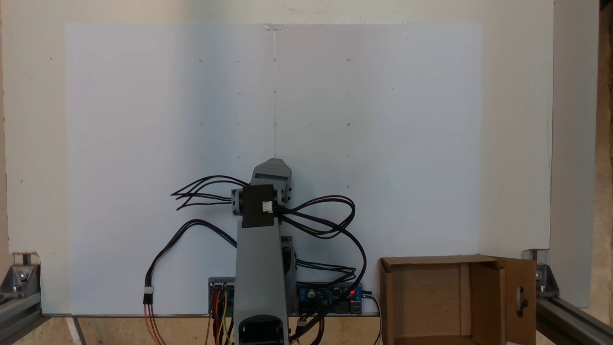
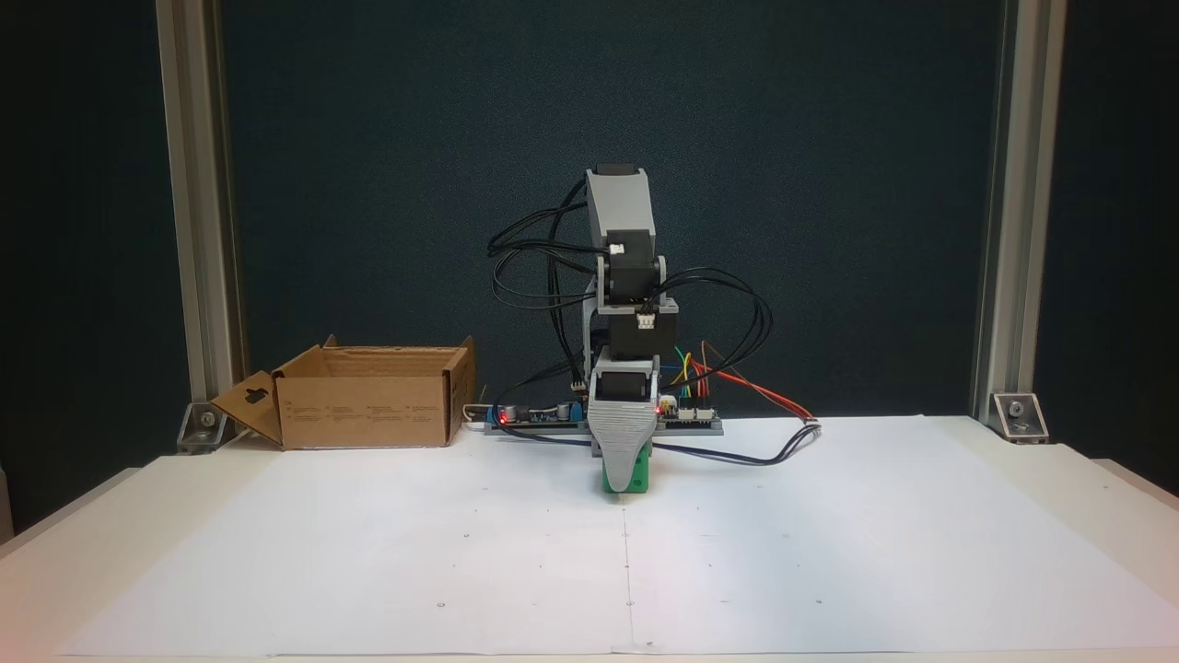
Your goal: Grasp a green dice and put it in the bin.
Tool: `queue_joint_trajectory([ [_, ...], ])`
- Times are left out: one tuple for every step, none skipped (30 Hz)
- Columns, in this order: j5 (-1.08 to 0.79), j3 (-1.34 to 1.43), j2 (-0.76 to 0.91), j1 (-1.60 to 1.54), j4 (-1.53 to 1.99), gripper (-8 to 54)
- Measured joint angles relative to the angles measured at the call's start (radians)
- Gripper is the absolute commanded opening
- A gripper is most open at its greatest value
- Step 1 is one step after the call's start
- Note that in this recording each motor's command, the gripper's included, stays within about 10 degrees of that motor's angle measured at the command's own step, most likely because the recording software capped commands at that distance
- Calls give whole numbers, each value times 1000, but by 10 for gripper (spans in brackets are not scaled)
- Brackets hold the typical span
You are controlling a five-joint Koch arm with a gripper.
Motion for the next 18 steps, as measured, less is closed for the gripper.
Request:
queue_joint_trajectory([
  [0, 0, -2, 0, 0, 416],
  [0, 0, -5, 0, 0, 416],
  [0, 0, -11, 0, 0, 416],
  [0, 0, -14, 0, 0, 416],
  [0, 0, -14, 0, 0, 416],
  [0, 0, -14, 0, 0, 416],
  [0, 0, -15, 2, 0, 416],
  [0, -2, -20, 2, 0, 416],
  [0, 0, -23, 2, 0, 416],
  [0, 0, -23, 2, 0, 416],
  [0, 0, -23, 2, 0, 416],
  [0, 0, -25, 2, 0, 416],
  [0, 0, -25, 3, 0, 416],
  [0, 0, -26, 5, 0, 416],
  [0, 0, -26, 6, -2, 416],
  [0, 0, -26, 8, 0, 416],
  [0, 0, -26, 12, -2, 416],
  [0, 0, -26, 20, -2, 416],
])
